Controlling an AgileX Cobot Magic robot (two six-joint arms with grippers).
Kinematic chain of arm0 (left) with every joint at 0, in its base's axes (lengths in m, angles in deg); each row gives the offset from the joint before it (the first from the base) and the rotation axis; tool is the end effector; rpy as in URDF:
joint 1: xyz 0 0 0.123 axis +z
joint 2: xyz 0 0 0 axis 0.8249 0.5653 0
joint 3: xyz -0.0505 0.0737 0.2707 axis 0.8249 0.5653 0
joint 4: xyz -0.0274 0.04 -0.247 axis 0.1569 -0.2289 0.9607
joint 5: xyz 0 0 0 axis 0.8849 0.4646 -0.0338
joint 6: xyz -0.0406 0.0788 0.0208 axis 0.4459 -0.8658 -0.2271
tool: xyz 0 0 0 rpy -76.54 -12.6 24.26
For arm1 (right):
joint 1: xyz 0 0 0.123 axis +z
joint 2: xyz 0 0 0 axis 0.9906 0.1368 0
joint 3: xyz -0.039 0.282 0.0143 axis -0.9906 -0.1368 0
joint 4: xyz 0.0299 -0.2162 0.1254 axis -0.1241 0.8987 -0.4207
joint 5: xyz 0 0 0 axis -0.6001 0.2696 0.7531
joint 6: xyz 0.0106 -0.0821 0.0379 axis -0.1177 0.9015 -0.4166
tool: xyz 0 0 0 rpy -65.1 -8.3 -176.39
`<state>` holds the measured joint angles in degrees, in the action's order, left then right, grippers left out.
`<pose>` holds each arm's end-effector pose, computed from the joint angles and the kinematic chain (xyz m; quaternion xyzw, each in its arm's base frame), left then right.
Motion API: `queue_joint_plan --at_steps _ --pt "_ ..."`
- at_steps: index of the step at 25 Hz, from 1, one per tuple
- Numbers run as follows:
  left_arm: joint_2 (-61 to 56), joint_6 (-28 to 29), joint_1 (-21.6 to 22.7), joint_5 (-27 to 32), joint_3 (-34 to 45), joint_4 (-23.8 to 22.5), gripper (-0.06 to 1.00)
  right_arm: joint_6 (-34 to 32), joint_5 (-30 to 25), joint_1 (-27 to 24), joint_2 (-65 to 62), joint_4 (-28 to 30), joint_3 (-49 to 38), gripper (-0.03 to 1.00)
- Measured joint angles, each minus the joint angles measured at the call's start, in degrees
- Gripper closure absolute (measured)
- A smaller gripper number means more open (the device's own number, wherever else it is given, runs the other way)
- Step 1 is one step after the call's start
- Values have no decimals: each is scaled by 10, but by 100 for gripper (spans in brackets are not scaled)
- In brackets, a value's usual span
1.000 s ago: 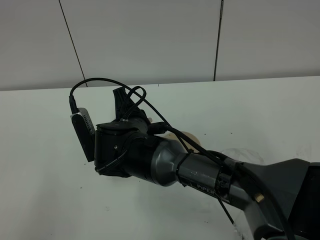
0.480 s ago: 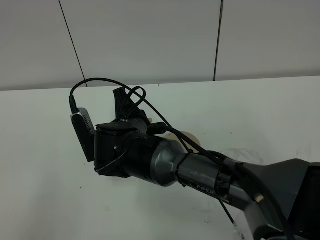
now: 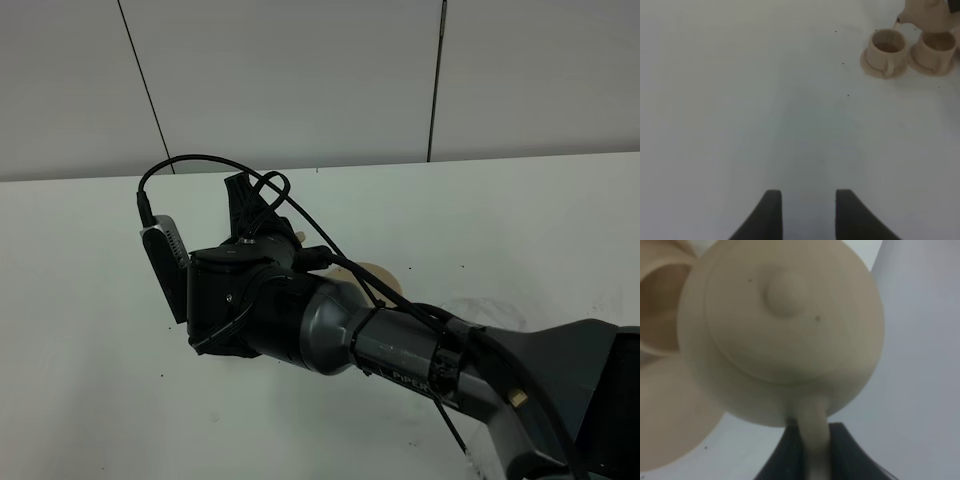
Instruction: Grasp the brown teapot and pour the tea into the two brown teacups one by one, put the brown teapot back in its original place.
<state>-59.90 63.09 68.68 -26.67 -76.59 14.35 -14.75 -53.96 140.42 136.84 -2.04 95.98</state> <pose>0.0068 -0.0088 0.2820 -0.0080 0.8646 0.0455 0.5003 0.3157 0.3967 0.2030 -0.7464 0.5023 -0.3565 0.2518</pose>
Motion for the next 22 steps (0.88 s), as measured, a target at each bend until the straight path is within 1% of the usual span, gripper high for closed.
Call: queue_joint_plan --at_steps 22 --pt "0 0 0 0 0 0 62 -3 -6 3 0 11 0 87"
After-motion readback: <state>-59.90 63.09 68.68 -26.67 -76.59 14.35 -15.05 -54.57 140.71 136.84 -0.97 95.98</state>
